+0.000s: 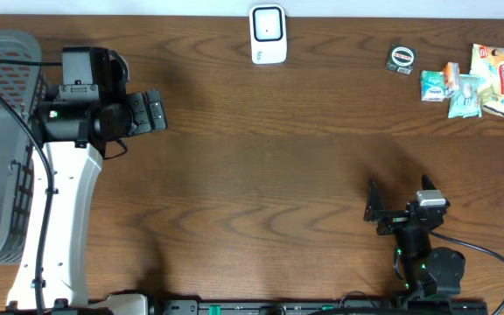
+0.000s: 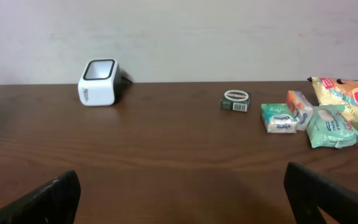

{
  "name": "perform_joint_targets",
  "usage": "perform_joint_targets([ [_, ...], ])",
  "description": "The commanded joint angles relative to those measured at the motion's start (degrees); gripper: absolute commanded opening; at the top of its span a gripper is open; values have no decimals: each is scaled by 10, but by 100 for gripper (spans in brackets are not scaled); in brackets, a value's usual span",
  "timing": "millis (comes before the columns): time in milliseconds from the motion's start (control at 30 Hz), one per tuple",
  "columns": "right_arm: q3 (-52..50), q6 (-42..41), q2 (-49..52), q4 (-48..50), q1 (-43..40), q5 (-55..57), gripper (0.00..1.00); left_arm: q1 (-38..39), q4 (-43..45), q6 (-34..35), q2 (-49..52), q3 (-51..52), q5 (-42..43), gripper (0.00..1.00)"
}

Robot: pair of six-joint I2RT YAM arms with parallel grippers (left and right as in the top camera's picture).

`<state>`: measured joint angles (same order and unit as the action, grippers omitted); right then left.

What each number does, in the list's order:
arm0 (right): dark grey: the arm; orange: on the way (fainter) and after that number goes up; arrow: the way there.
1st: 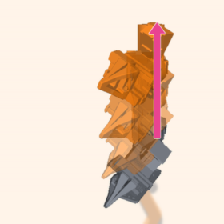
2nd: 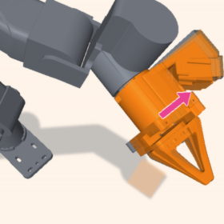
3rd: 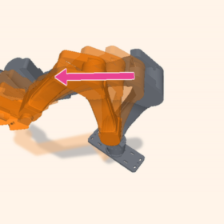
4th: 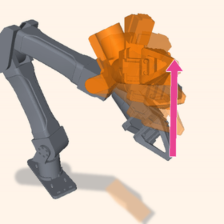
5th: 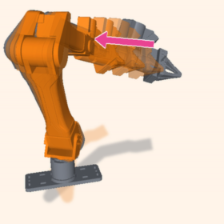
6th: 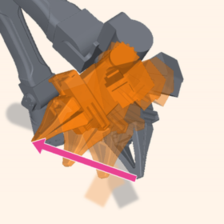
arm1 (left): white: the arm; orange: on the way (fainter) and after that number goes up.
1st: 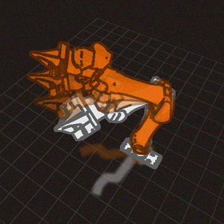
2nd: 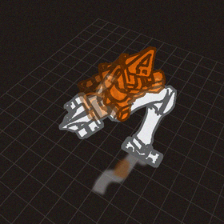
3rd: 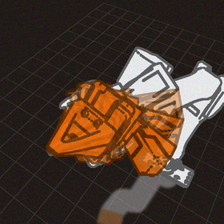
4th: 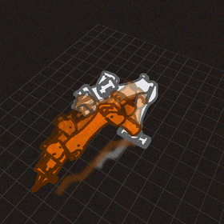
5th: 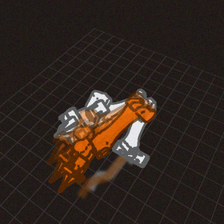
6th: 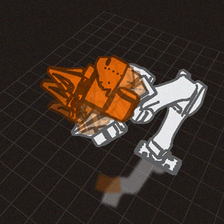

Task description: Scan the item barcode

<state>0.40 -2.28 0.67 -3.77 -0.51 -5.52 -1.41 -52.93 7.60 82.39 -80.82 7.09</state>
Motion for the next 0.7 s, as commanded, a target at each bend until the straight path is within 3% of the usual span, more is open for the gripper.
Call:
perform_joint_targets([
  [0, -1, 9, -3, -3, -2, 7, 99, -2, -8, -14, 0, -1, -62, 98],
  [233, -1, 9, -3, -3, -2, 7, 99, -1, -26, -13, -5, 3, -61, 98],
  [367, -1, 9, -3, -3, -2, 7, 99, -1, -50, -5, -41, 55, -61, 98],
  [667, -1, 9, -3, -3, -2, 7, 99, -2, 159, -22, -249, 332, -22, 98],
])
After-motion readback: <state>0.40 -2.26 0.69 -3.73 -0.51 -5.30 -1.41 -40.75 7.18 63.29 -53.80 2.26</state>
